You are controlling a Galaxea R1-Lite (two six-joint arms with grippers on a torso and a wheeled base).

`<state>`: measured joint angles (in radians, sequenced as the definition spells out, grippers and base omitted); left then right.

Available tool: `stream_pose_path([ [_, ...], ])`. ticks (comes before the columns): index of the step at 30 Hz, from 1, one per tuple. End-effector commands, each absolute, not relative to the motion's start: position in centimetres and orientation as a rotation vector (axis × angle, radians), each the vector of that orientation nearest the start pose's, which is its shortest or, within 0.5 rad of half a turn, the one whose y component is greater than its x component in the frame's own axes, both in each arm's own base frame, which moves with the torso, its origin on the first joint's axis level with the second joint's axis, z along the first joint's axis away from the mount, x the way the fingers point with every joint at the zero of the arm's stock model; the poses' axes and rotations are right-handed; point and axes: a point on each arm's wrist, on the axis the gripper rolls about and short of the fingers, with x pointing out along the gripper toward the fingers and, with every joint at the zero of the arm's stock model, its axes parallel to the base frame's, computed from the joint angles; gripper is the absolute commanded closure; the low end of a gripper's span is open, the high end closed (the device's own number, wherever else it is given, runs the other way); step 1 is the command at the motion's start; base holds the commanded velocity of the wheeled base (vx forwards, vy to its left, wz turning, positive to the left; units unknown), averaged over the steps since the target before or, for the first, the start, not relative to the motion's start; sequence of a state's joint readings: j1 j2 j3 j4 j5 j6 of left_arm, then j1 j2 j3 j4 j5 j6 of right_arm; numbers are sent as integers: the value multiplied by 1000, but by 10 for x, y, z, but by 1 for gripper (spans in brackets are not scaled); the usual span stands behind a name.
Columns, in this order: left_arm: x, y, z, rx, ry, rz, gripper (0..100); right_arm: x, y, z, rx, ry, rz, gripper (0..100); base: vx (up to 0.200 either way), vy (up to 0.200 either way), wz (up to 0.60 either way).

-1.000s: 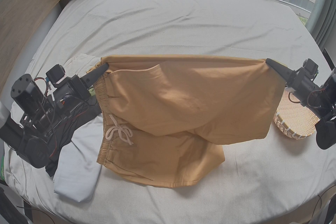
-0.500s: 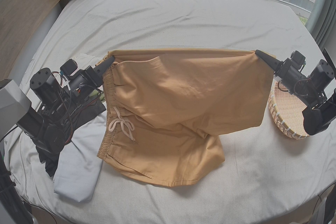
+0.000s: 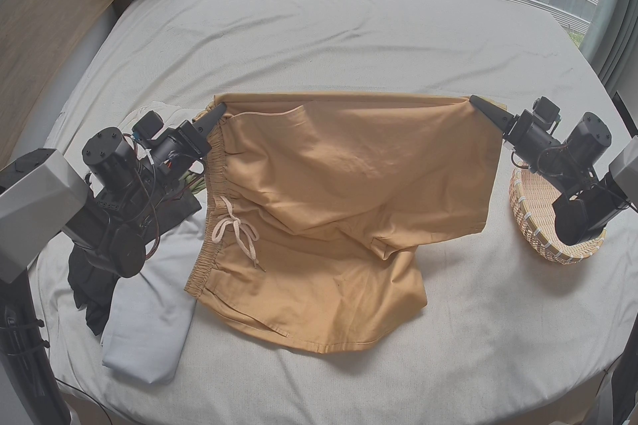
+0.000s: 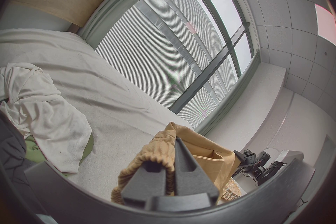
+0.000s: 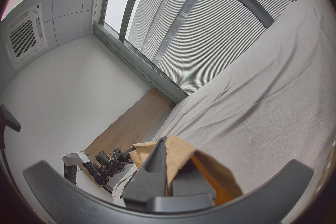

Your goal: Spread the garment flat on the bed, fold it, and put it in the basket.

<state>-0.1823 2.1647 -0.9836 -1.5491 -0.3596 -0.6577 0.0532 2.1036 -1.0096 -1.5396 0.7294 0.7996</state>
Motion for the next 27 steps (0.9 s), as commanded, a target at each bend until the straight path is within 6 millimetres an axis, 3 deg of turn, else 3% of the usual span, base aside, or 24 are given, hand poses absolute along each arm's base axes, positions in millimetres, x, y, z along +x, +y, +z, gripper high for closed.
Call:
stream_pose_path([
  [1, 400, -82, 146, -606, -183, -637, 100, 394, 37, 173, 597, -96, 890, 100, 0, 0, 0],
  [11, 409, -83, 149, -611, -178, -634, 100, 407, 38, 170, 589, -112, 899, 100, 0, 0, 0],
  [12, 411, -83, 149, -612, -172, -632, 100, 410, 38, 168, 587, -112, 900, 0, 0, 0, 0],
  [14, 412, -84, 150, -612, -163, -633, 100, 412, 37, 170, 585, -120, 901, 0, 0, 0, 0],
  [15, 413, -84, 151, -612, -161, -635, 0, 413, 37, 170, 583, -125, 903, 0, 0, 0, 0],
  [19, 415, -85, 152, -629, -144, -638, 0, 419, 36, 169, 593, -128, 894, 0, 0, 0, 0],
  [21, 416, -86, 150, -667, -105, -628, 0, 421, 25, 164, 594, -125, 866, 0, 0, 0, 0],
  [27, 418, -84, 141, -685, -30, -595, 0, 409, 24, 160, 610, -94, 846, 0, 0, 0, 0],
])
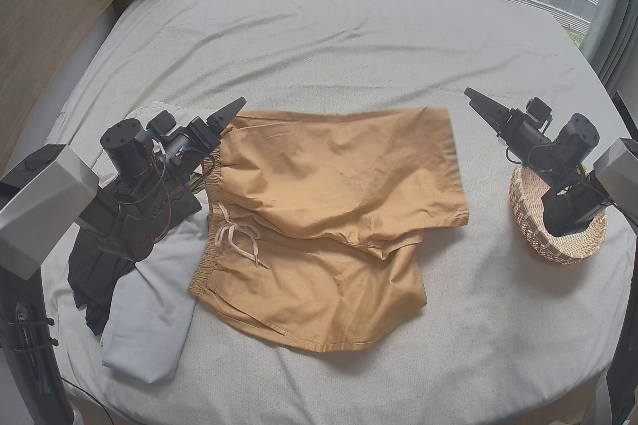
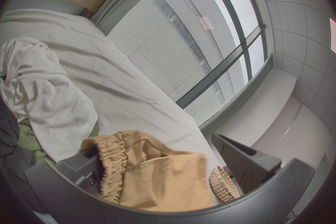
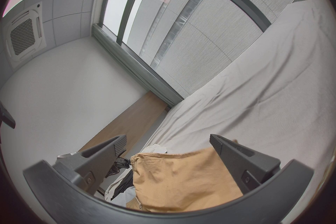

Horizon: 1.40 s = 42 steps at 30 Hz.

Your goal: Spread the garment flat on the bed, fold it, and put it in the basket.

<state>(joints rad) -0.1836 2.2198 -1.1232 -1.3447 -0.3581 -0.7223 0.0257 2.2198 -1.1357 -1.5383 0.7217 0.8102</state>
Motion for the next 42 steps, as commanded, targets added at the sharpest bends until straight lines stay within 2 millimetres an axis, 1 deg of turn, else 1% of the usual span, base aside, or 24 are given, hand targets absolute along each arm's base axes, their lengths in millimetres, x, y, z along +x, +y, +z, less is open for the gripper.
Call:
stream_pose_path([
  [1, 417, -84, 140, -686, -26, -592, 0, 403, 23, 161, 609, -86, 842, 0, 0, 0, 0],
  [3, 416, -83, 142, -688, -32, -574, 0, 395, 23, 156, 606, -60, 829, 0, 0, 0, 0],
  [4, 416, -83, 142, -688, -32, -574, 0, 395, 23, 156, 606, -60, 829, 0, 0, 0, 0],
  [7, 411, -81, 145, -689, -39, -550, 0, 376, 26, 147, 581, -13, 816, 0, 0, 0, 0],
  [12, 389, -68, 154, -683, -35, -527, 0, 350, 31, 131, 547, 58, 800, 0, 0, 0, 0],
  [13, 389, -68, 155, -681, -36, -529, 0, 350, 31, 131, 546, 59, 799, 0, 0, 0, 0],
  [14, 377, -64, 159, -676, -30, -526, 0, 342, 32, 124, 539, 89, 791, 0, 0, 0, 0],
  [15, 371, -62, 160, -671, -21, -524, 0, 338, 32, 120, 529, 102, 787, 0, 0, 0, 0],
  [16, 371, -62, 160, -671, -21, -524, 0, 338, 32, 120, 529, 102, 787, 0, 0, 0, 0],
  [17, 360, -56, 160, -660, -3, -525, 0, 332, 31, 111, 505, 127, 780, 0, 0, 0, 0],
  [18, 357, -54, 160, -655, 8, -527, 0, 329, 31, 108, 493, 138, 777, 0, 0, 0, 0],
  [21, 353, -45, 152, -625, 29, -500, 0, 324, 31, 101, 472, 158, 774, 0, 0, 0, 0],
  [23, 352, -43, 149, -618, 35, -492, 0, 323, 32, 99, 469, 164, 774, 0, 0, 0, 0],
  [24, 347, -37, 144, -599, 42, -474, 0, 320, 33, 95, 469, 184, 773, 0, 0, 0, 0],
  [25, 343, -36, 146, -597, 39, -475, 0, 318, 34, 93, 471, 192, 773, 0, 0, 0, 0],
  [28, 327, -35, 151, -593, 32, -506, 0, 315, 35, 79, 464, 240, 767, 0, 0, 0, 0],
  [29, 326, -35, 150, -594, 35, -509, 0, 315, 35, 78, 462, 241, 767, 0, 0, 0, 0],
  [31, 313, -39, 145, -594, 74, -577, 0, 313, 39, 59, 431, 293, 769, 0, 0, 0, 0],
  [32, 312, -39, 144, -594, 78, -577, 0, 313, 39, 58, 429, 294, 769, 0, 0, 0, 0],
  [33, 308, -42, 143, -593, 86, -602, 0, 311, 41, 46, 413, 329, 770, 0, 0, 0, 0],
  [35, 305, -47, 142, -591, 90, -624, 0, 309, 44, 34, 386, 357, 779, 0, 0, 0, 0],
  [37, 303, -47, 139, -591, 99, -626, 0, 311, 49, 25, 376, 379, 785, 0, 0, 0, 0],
  [39, 302, -47, 136, -594, 111, -624, 0, 312, 54, 19, 378, 395, 796, 0, 0, 0, 0],
  [42, 299, -50, 132, -594, 122, -630, 0, 312, 59, 16, 378, 403, 808, 0, 0, 0, 0],
])
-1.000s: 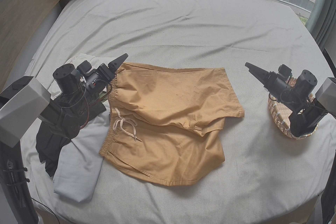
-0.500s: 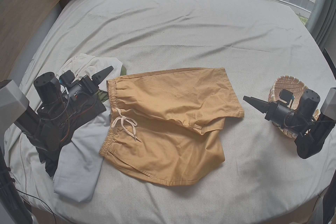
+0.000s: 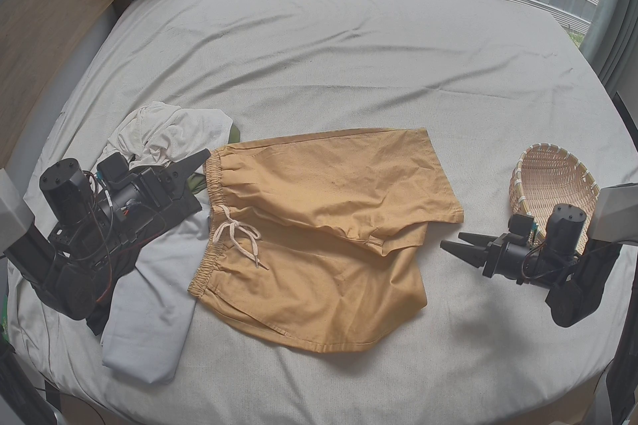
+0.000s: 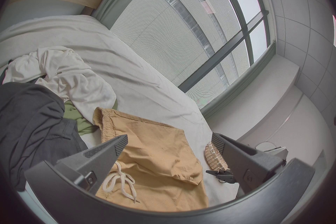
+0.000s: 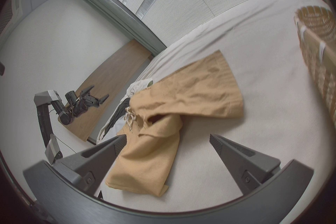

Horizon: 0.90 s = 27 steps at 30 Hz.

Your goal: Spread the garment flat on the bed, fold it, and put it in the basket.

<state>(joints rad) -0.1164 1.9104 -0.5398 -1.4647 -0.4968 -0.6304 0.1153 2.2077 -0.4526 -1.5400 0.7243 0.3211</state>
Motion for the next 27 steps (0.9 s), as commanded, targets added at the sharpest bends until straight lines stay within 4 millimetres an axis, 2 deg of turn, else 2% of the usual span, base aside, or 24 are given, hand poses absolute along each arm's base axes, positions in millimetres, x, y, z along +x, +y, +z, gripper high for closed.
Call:
stream_pose_path([
  [1, 298, -51, 132, -594, 120, -635, 0, 311, 62, 15, 377, 410, 816, 0, 0, 0, 0],
  [6, 296, -55, 133, -594, 107, -656, 0, 310, 68, 12, 379, 428, 831, 0, 0, 0, 0],
  [12, 295, -57, 130, -595, 115, -662, 0, 314, 69, -5, 389, 466, 823, 0, 0, 0, 0],
  [27, 296, -57, 129, -596, 113, -661, 0, 314, 80, -17, 389, 501, 850, 0, 0, 0, 0],
])
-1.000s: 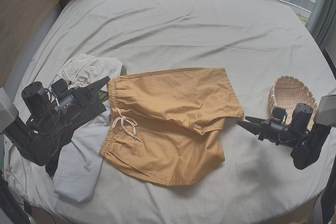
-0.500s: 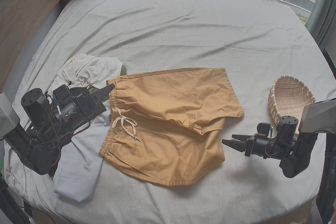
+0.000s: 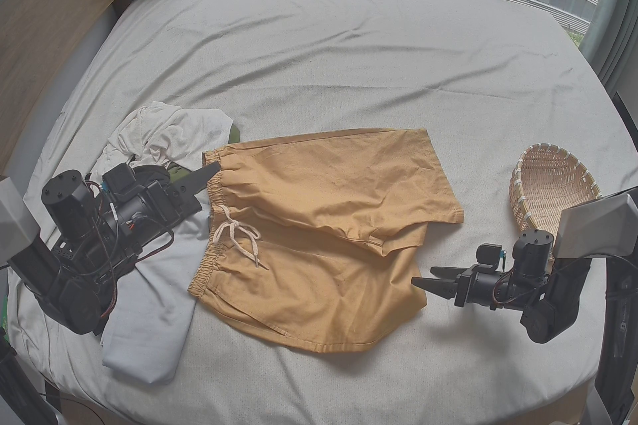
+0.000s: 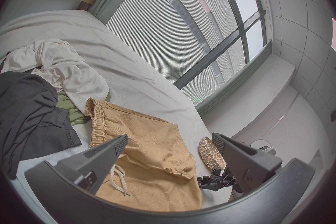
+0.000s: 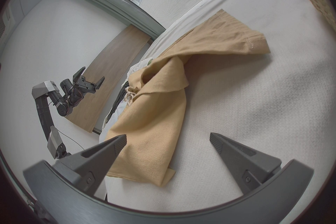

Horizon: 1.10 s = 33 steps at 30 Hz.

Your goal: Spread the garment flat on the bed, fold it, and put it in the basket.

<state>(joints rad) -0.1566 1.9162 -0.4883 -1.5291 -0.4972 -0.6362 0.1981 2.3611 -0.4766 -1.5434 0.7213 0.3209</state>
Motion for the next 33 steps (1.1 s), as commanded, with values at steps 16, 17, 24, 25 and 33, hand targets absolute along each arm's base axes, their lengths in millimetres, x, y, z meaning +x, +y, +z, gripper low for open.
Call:
stream_pose_path([
  [16, 290, -64, 113, -554, 158, -667, 0, 314, 91, -20, 387, 511, 882, 100, 0, 0, 0],
  [17, 289, -63, 111, -531, 159, -665, 0, 314, 91, -20, 388, 512, 881, 100, 0, 0, 0],
  [24, 289, -63, 89, -325, 169, -659, 0, 312, 90, -6, 380, 479, 882, 100, 0, 0, 0],
  [25, 290, -64, 87, -317, 172, -660, 0, 310, 90, -2, 377, 469, 878, 100, 0, 0, 0],
  [33, 291, -64, 85, -318, 177, -659, 0, 293, 86, 28, 364, 418, 887, 100, 0, 0, 0],
])
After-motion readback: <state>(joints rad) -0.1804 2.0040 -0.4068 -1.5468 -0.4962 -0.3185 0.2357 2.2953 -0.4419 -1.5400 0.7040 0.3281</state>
